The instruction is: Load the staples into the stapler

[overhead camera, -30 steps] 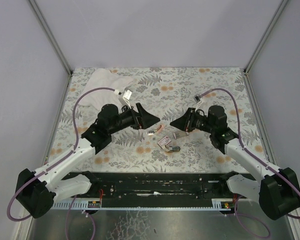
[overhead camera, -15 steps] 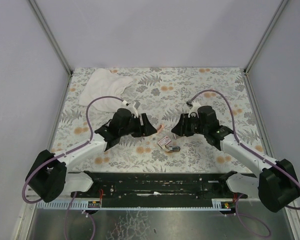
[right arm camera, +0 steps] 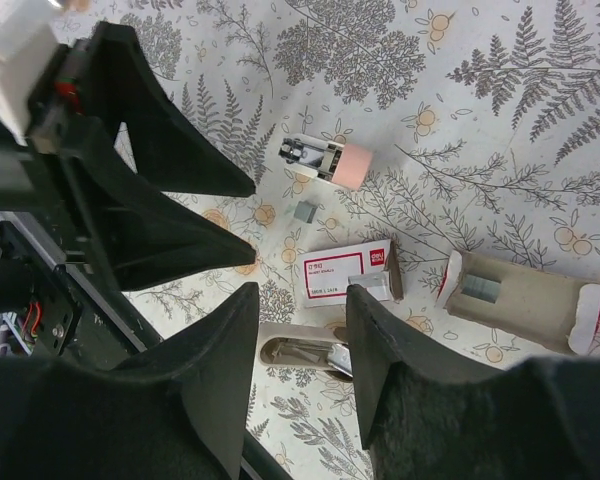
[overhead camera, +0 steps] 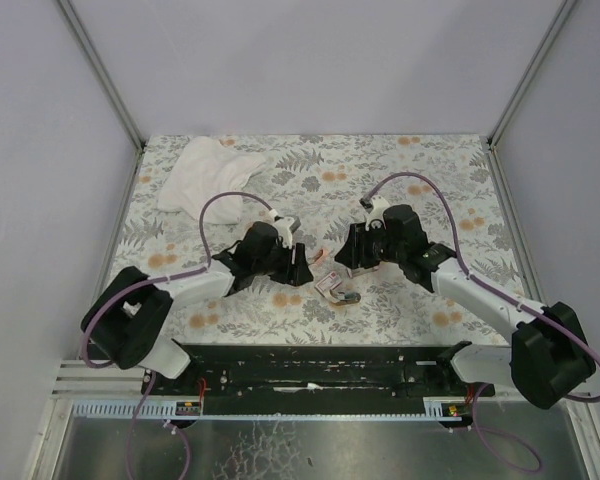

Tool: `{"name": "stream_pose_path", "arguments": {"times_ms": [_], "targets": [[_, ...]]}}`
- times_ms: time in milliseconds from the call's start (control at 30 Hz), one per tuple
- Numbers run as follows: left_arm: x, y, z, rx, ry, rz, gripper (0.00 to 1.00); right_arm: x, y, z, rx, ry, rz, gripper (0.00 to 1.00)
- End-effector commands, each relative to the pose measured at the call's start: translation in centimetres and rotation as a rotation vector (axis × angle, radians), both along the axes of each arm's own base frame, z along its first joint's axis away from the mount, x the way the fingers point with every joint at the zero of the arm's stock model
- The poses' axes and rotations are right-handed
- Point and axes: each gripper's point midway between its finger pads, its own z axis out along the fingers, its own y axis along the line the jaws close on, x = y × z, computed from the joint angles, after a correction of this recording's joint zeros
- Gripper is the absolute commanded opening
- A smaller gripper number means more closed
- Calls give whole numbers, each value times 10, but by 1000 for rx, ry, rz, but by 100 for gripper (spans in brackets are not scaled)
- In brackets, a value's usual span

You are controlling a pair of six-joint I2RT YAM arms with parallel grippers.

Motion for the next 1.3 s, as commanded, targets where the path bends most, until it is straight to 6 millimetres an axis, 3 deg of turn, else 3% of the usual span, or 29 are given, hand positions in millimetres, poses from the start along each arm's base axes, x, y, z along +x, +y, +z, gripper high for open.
{"name": "stream_pose_path", "arguments": {"times_ms": [0,267,533,867,1267], "targets": [[20,-24,17,-56,-135,-93,55,3,-4,20,18,-68,-23,48],[30,-26,-8,-3,-148,-114,54,-4,-8,18,20,-63,-33,49],[40,-31,-20,8,-165,-116,52,-6,-8,22,29,-66,-27,50],[13,-26,-44,34,-92,-143,49,-8,-11,22,26,-69,-35,51],[5,-6,-55,157,-118,-99,39,-9,-11,23,29,-70,-37,52]]}}
